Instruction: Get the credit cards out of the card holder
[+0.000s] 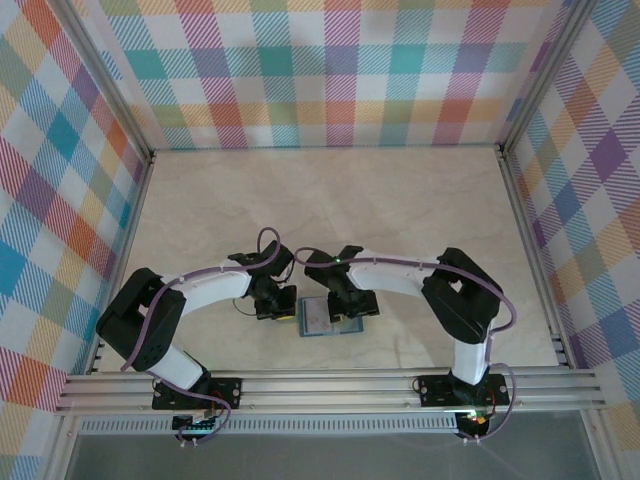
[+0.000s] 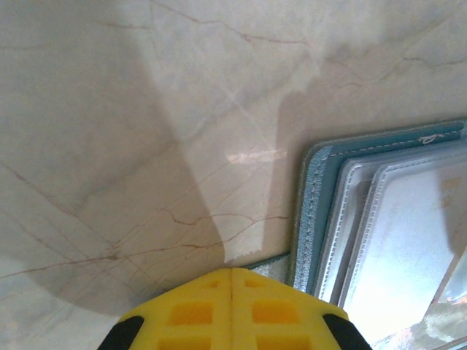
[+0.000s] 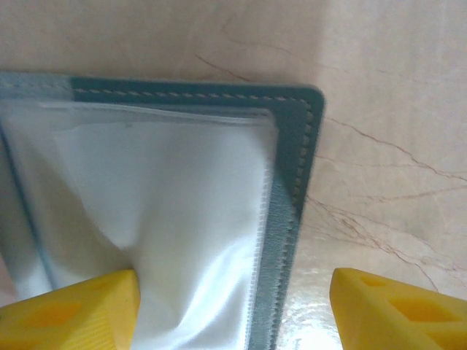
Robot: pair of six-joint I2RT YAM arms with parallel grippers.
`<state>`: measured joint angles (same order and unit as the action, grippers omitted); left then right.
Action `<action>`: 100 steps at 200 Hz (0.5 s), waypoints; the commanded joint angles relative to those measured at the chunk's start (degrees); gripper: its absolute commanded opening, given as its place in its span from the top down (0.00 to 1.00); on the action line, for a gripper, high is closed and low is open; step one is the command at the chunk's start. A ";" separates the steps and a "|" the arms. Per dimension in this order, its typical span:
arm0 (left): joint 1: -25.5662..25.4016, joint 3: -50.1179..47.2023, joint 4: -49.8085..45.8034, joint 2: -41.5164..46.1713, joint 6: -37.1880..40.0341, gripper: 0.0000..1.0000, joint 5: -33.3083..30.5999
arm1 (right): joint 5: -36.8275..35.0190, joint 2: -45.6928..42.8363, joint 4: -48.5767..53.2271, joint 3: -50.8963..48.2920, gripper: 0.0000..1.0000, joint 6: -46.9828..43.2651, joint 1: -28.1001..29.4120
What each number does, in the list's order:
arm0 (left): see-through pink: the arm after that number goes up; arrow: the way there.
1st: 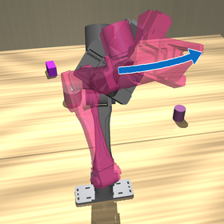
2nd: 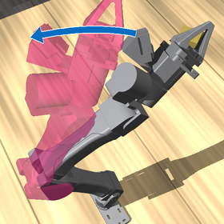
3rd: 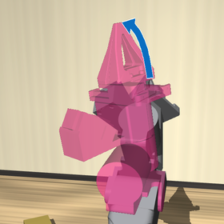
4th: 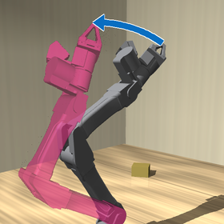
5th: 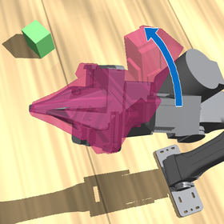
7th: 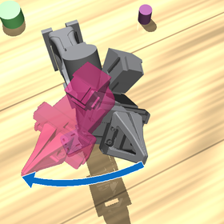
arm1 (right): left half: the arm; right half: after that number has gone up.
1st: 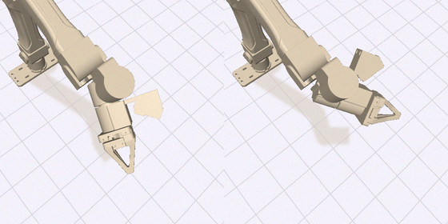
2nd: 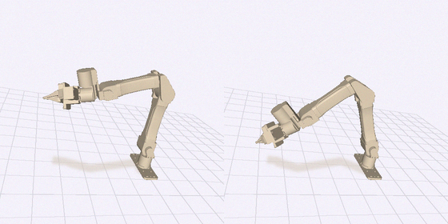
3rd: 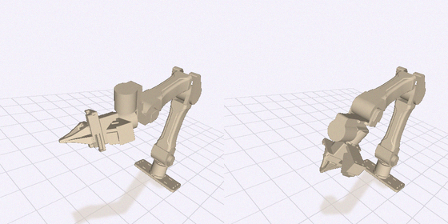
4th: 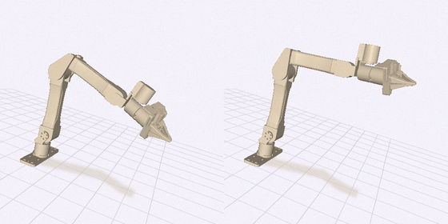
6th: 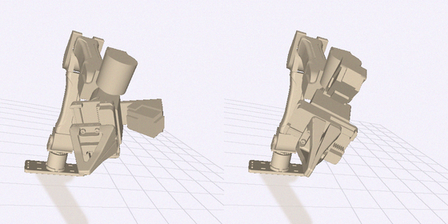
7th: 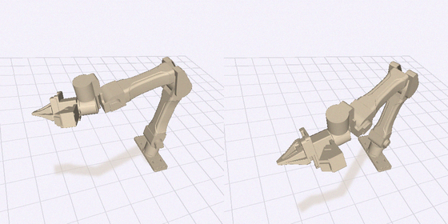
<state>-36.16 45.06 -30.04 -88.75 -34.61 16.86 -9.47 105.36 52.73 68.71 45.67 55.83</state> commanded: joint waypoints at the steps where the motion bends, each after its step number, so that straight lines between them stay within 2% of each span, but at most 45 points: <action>1: 0.65 1.68 -3.87 0.63 1.52 0.95 -1.44 | 2.03 -4.79 -1.90 -1.58 0.30 1.03 -0.45; 32: 0.57 3.43 -4.44 1.59 1.37 0.95 -0.65 | 5.52 -9.32 -6.19 -3.40 0.31 2.20 -0.81; 69: 0.48 5.14 -5.38 3.12 0.99 0.95 0.08 | 5.78 -12.25 -6.43 -2.64 0.33 2.31 -1.15; 100: 0.32 5.68 -4.05 3.67 -0.24 0.95 1.59 | 9.45 -13.49 -9.76 -3.32 0.43 1.70 -2.15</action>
<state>-36.16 49.15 -33.01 -86.50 -34.46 16.88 -3.90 93.56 45.93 65.93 47.22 54.68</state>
